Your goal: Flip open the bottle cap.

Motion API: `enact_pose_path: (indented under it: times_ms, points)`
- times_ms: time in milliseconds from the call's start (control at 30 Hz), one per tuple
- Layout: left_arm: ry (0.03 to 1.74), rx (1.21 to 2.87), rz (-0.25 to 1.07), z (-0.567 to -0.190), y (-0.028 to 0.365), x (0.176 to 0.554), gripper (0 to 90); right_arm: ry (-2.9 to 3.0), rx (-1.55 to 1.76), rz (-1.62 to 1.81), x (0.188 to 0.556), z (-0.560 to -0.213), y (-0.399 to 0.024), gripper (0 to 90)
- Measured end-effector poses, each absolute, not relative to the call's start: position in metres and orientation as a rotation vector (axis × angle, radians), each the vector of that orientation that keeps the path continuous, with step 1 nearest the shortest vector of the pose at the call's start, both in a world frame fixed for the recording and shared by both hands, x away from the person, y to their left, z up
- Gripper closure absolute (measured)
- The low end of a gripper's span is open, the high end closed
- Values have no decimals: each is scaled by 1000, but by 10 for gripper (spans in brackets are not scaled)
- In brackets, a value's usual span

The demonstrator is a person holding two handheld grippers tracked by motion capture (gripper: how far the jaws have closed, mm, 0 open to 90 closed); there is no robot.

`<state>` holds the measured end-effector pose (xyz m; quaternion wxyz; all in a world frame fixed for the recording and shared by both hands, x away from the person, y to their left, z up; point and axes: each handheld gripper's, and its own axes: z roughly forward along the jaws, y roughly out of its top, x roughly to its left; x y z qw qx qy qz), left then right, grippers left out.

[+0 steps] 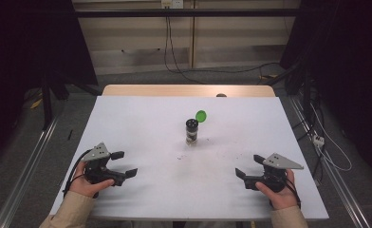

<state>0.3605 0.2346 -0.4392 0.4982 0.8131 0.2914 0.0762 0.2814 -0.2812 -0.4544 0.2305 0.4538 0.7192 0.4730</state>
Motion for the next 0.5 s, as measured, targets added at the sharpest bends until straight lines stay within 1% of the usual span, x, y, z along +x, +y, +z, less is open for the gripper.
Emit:
enact_pose_path:
  times_ms: [500]
  points:
    - [723,1955,204,-440,244,357,86,1983,1244,1280,282,-456,-282,93]
